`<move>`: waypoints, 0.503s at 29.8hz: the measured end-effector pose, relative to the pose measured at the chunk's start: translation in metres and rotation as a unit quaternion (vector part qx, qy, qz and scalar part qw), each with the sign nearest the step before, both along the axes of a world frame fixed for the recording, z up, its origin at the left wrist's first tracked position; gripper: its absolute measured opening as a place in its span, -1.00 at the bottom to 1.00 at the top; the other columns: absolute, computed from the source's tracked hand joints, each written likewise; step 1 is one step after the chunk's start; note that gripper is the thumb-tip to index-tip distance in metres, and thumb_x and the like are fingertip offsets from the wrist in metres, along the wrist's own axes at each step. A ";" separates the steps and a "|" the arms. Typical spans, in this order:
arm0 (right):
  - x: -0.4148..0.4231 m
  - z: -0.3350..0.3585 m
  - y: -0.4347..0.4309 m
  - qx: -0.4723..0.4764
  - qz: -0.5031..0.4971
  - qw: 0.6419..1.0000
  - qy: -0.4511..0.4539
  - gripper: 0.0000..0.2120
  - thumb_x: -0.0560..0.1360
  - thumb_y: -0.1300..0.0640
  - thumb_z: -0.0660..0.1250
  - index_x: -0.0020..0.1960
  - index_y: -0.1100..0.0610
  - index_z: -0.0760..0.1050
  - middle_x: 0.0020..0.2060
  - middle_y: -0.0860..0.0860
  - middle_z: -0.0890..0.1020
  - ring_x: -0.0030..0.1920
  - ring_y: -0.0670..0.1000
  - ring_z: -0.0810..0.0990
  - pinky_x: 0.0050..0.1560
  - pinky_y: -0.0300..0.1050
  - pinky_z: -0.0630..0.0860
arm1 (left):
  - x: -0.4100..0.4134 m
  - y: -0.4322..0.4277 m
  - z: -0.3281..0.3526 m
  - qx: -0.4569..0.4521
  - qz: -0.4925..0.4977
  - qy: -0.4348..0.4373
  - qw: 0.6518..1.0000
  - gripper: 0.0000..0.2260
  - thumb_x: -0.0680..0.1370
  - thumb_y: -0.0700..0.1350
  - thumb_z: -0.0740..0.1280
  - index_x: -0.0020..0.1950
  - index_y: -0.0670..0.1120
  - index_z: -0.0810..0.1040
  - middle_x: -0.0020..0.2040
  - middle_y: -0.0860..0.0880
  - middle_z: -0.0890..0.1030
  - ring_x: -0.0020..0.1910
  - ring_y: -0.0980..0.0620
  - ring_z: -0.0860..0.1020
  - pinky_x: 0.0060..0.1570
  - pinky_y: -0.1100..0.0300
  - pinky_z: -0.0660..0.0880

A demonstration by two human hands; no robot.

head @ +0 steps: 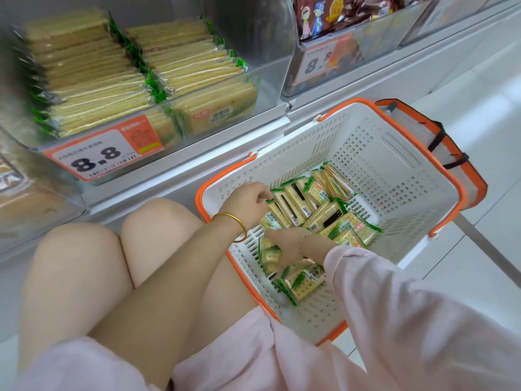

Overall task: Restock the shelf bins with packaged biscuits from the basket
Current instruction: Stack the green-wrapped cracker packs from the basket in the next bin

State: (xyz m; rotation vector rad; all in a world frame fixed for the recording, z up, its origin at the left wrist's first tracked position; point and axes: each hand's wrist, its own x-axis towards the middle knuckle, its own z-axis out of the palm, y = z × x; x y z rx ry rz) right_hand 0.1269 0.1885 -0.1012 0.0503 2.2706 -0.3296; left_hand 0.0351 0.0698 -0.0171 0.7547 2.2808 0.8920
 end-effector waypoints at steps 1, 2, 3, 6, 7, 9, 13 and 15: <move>0.002 0.007 0.002 -0.048 -0.108 0.992 0.044 -0.28 0.31 -0.21 0.45 0.28 0.08 0.22 0.01 0.03 0.56 -0.10 0.06 0.56 -0.08 0.00 0.58 | -0.001 0.000 0.001 0.017 0.025 -0.017 0.999 -0.73 0.53 -0.32 0.14 0.08 -0.13 0.58 0.14 -0.07 0.55 0.13 -0.03 0.51 0.13 0.20 0.41; 0.003 0.010 0.006 -0.093 -0.226 0.965 0.093 -0.28 0.31 -0.20 0.46 0.29 0.08 0.22 0.03 0.02 0.55 -0.08 0.04 0.56 -0.10 -0.04 0.58 | -0.002 0.000 0.002 0.036 0.053 -0.034 0.997 -0.75 0.54 -0.31 0.15 0.10 -0.14 0.56 0.14 -0.07 0.56 0.14 -0.02 0.51 0.16 0.20 0.41; 0.005 0.014 0.011 -0.143 -0.351 0.914 0.143 -0.26 0.31 -0.17 0.48 0.32 0.10 0.22 0.06 0.03 0.53 -0.02 0.04 0.56 -0.08 -0.05 0.58 | -0.003 0.000 0.005 0.059 0.079 -0.053 0.994 -0.77 0.56 -0.29 0.17 0.15 -0.15 0.54 0.16 -0.07 0.55 0.16 -0.02 0.50 0.19 0.18 0.40; 0.008 0.021 0.019 -0.377 -0.663 0.625 0.166 -0.05 0.15 -0.16 0.59 0.38 0.16 0.26 0.22 0.14 0.53 0.13 0.15 0.57 0.05 0.15 0.57 | -0.003 0.002 0.015 0.117 0.140 -0.158 0.970 -0.69 0.57 -0.17 0.26 0.31 -0.16 0.41 0.25 -0.08 0.47 0.23 -0.05 0.47 0.24 0.06 0.44; 0.010 0.022 0.019 -0.453 -0.702 0.528 0.153 0.00 0.10 -0.16 0.62 0.39 0.15 0.28 0.22 0.17 0.54 0.14 0.19 0.58 0.09 0.25 0.53 | -0.001 0.003 0.019 0.122 0.144 -0.210 0.959 -0.64 0.57 -0.12 0.28 0.35 -0.15 0.37 0.28 -0.09 0.44 0.25 -0.04 0.46 0.22 0.05 0.46; 0.009 0.030 0.015 -0.547 -0.720 0.402 0.146 -0.08 0.13 -0.14 0.60 0.37 0.16 0.35 0.19 0.20 0.57 0.15 0.23 0.58 0.15 0.31 0.47 | 0.003 0.002 0.023 0.095 0.113 -0.299 0.943 -0.55 0.55 -0.03 0.31 0.39 -0.12 0.32 0.31 -0.07 0.43 0.26 -0.01 0.46 0.19 0.07 0.49; 0.001 0.045 -0.005 -0.609 -0.723 0.295 0.138 -0.06 0.09 -0.17 0.59 0.33 0.23 0.39 0.21 0.29 0.53 0.17 0.30 0.55 0.14 0.32 0.47 | 0.010 -0.005 0.022 0.061 0.019 -0.375 0.925 -0.47 0.49 -0.11 0.40 0.40 -0.06 0.27 0.27 -0.06 0.49 0.17 0.01 0.53 0.13 0.07 0.53; -0.001 0.053 -0.014 -0.601 -0.734 0.279 0.146 -0.03 0.06 -0.20 0.59 0.33 0.23 0.40 0.20 0.29 0.54 0.14 0.30 0.57 0.05 0.29 0.52 | 0.010 -0.007 0.022 0.081 0.017 -0.361 0.929 -0.46 0.48 -0.23 0.40 0.40 -0.08 0.26 0.26 -0.08 0.49 0.14 -0.03 0.55 0.11 0.02 0.54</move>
